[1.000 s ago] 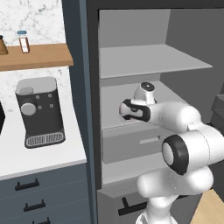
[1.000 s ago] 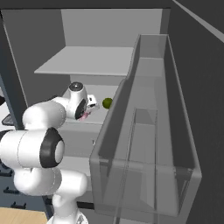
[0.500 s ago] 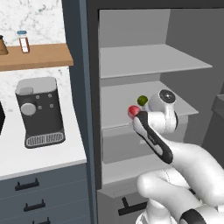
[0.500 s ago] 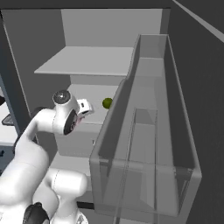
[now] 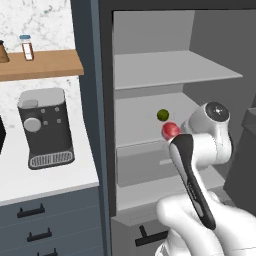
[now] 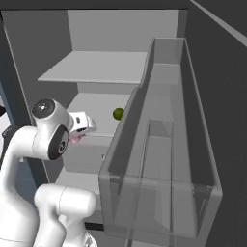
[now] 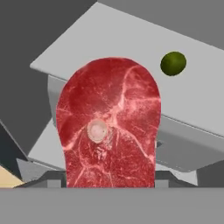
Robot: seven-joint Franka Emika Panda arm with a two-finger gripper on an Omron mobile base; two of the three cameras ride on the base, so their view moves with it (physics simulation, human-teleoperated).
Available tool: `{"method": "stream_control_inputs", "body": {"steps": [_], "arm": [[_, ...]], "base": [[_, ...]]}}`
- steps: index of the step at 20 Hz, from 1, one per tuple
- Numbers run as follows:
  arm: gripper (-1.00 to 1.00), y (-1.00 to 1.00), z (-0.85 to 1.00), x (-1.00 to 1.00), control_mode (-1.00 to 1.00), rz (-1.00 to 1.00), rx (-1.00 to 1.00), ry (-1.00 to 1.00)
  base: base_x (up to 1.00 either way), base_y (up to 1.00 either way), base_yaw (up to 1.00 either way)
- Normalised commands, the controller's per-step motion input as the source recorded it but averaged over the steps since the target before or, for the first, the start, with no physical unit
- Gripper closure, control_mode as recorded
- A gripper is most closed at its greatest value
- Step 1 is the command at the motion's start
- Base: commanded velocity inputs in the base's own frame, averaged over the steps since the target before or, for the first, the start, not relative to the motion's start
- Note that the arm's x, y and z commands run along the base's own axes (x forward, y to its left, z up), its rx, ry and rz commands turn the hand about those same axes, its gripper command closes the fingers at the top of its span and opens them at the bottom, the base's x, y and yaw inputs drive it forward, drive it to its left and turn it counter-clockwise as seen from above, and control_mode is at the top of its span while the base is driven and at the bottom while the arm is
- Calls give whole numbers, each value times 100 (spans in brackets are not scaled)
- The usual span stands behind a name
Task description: Place one lime and one steak in each tupperware on the nearby counter, to pack two identical lunches.
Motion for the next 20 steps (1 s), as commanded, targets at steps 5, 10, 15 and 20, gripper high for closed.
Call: {"method": "stream_control_inputs", "body": {"steps": [5, 10, 15, 20], "arm": [[100, -27, 49, -100, -100, -11, 0, 12], [100, 0, 0, 0, 100, 0, 0, 0], [100, 0, 0, 0, 100, 0, 0, 0], [100, 0, 0, 0, 100, 0, 0, 0]], "base": [[0, 0, 0], [-100, -8, -6], [-98, 62, 10], [-30, 100, 34]]}}
